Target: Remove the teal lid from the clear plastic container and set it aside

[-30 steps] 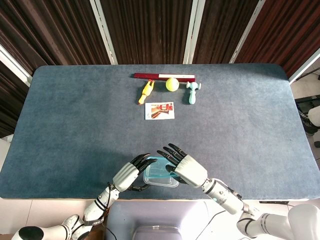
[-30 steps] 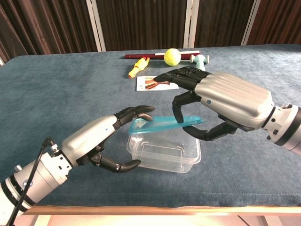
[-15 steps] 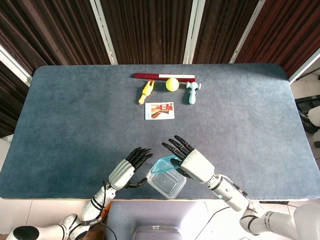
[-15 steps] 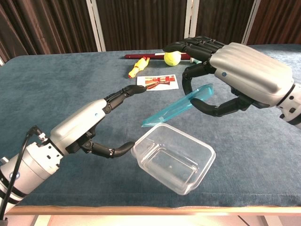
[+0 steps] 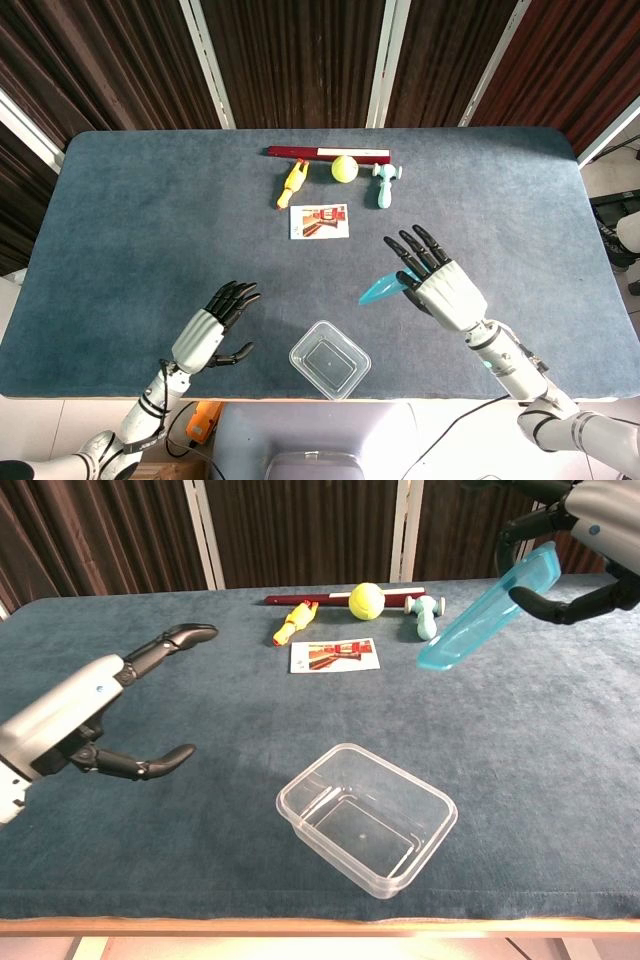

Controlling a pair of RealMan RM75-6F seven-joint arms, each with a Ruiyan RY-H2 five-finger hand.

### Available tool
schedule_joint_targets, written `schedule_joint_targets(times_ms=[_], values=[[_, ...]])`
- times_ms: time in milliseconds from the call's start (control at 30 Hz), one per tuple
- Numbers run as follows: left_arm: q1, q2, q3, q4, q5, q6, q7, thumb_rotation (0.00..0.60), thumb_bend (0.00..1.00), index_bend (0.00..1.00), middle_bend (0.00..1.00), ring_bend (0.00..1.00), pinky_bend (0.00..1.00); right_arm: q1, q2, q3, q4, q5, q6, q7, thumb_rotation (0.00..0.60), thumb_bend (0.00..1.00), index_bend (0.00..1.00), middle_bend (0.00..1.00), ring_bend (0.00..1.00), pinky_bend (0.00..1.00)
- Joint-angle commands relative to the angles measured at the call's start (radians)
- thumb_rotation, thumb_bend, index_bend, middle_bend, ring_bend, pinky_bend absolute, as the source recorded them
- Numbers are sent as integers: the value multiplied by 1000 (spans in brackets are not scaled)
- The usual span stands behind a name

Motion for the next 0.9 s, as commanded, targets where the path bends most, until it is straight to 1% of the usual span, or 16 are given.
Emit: schedule_joint_targets(times_ms=[33,133,267,400,600,700,767,833,867,900], values=[[29,32,8,-5,-12,17,-8,600,324,0,0,0,0,2,1,15,37,29,-13,32,600,724,766,198,4,0],[39,45,8,0,-23,6,-15,600,326,0,0,0,0,25,-17,29,64,45,-45,40,600,724,766,200,5,0],[44,59,8,1,-28,-7,-14,600,331,0,0,0,0,65,-58,40,107,55,-93,19,600,724,766,200,6,0],[53,69,2,0,-45,-23,-16,600,337,0,0,0,0,97,-122,30,186,57,-142,12,600,724,766,202,9,0],[61,70,-22,15,-85,-59,-4,600,343,0,0,0,0,139,-234,4,342,50,-183,53,600,722,752,204,15,0],[62,71,-32,27,-93,-64,-10,600,343,0,0,0,0,141,-267,-24,403,35,-179,83,600,720,693,204,15,0],[64,68,-36,39,-96,-65,-12,600,342,0,0,0,0,134,-274,-48,427,22,-173,97,600,716,623,203,15,0],[67,66,-37,49,-98,-68,-18,600,341,0,0,0,0,122,-270,-72,427,12,-165,114,600,700,551,203,15,0],[68,65,-37,53,-98,-68,-20,600,341,0,0,0,0,116,-265,-82,423,7,-157,120,600,678,503,200,14,0],[69,64,-37,56,-98,-69,-23,600,342,0,0,0,0,109,-259,-91,418,2,-149,123,600,661,476,196,13,0]])
